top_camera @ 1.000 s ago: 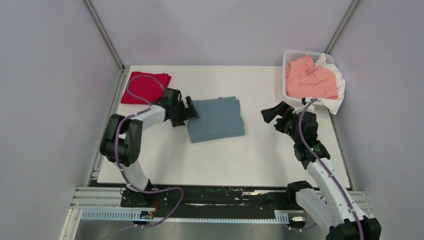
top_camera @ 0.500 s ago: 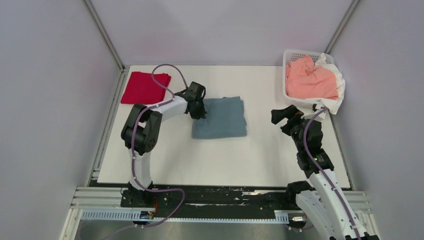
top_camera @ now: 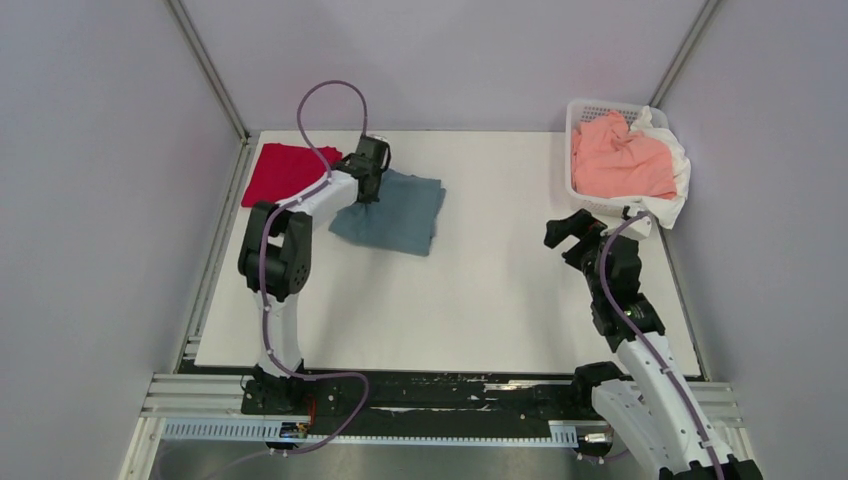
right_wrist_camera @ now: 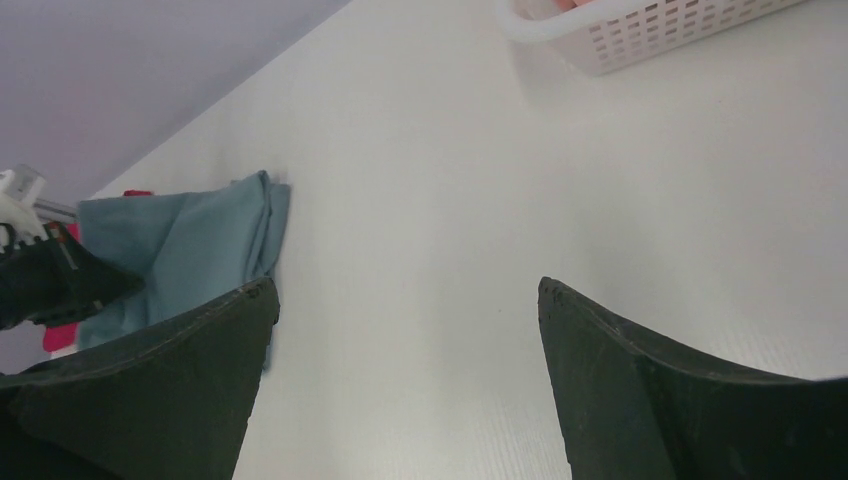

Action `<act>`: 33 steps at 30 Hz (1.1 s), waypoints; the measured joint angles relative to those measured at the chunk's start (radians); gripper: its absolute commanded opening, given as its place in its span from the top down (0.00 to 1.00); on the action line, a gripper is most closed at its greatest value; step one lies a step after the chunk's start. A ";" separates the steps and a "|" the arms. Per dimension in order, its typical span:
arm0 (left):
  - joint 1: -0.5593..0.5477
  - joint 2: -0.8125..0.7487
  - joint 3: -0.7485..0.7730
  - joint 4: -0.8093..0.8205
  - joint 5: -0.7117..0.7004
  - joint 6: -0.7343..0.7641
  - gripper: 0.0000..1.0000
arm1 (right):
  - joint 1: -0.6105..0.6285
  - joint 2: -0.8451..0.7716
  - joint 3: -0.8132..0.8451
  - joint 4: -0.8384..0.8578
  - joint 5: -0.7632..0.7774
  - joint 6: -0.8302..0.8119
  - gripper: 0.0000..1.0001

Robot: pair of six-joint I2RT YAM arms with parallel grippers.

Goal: Fold and stack the t-shirts
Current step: Put the neatly folded tshirt into the corner of the board with the left arm

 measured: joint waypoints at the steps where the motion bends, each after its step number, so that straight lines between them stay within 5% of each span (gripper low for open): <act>1: 0.024 0.000 0.010 0.019 -0.010 0.053 1.00 | 0.000 0.012 0.000 0.000 0.006 -0.004 0.00; 8: 0.139 0.000 0.037 0.166 -0.092 0.406 1.00 | 0.000 0.118 0.000 0.002 0.032 -0.029 0.00; 18: 0.217 -0.010 0.165 0.234 -0.083 0.676 1.00 | 0.000 0.186 0.000 0.002 0.047 -0.051 0.00; 33: 0.249 -0.087 0.250 0.150 -0.006 0.785 1.00 | 0.000 0.234 0.001 0.002 0.085 -0.069 0.00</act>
